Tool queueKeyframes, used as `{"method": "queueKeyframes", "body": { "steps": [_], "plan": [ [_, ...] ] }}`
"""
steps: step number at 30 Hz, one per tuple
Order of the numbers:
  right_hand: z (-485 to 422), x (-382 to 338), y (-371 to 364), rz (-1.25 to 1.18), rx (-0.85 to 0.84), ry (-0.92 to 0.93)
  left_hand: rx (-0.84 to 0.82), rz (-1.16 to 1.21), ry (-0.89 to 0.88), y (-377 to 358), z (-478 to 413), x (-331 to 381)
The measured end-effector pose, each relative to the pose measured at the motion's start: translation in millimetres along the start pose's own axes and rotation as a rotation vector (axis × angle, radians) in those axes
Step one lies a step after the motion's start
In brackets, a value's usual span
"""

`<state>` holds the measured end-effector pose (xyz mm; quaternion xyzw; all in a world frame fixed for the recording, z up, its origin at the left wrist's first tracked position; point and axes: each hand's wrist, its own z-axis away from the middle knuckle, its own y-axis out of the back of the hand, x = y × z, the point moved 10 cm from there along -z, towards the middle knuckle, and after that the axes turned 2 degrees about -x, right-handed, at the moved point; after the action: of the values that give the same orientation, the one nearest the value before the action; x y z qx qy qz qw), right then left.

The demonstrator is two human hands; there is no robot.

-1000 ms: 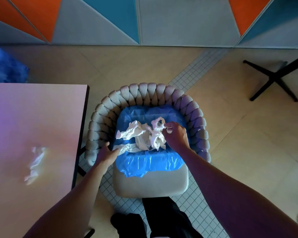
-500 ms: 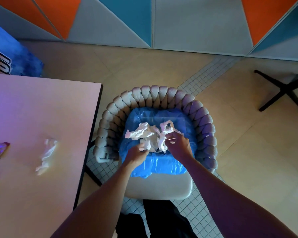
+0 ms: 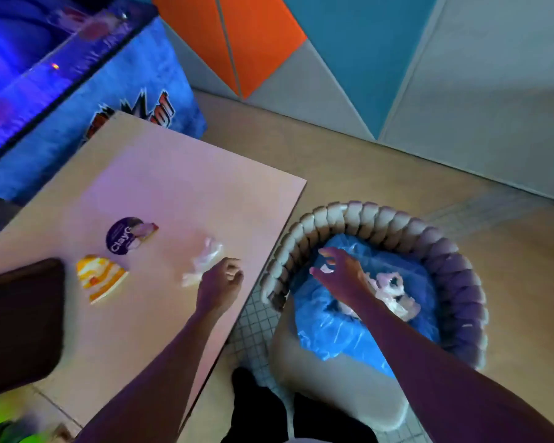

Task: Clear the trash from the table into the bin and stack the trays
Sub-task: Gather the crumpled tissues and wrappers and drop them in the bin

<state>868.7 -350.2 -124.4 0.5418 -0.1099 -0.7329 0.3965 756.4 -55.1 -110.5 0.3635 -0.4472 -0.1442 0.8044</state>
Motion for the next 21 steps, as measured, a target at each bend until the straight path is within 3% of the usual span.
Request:
{"method": "queueKeyframes", "body": {
  "steps": [4, 13, 21],
  "plan": [
    [-2, -67, -43, 0.089, -0.060, 0.081, 0.123, -0.031, -0.002, 71, -1, -49],
    [-2, -194, -164, 0.274, -0.225, 0.216, 0.175, -0.104, 0.034, 190, -30, -146],
    [-15, -250, -246, 0.446, -0.297, 0.236, 0.143, -0.127, 0.021, 229, -79, -189]
  ]
}}
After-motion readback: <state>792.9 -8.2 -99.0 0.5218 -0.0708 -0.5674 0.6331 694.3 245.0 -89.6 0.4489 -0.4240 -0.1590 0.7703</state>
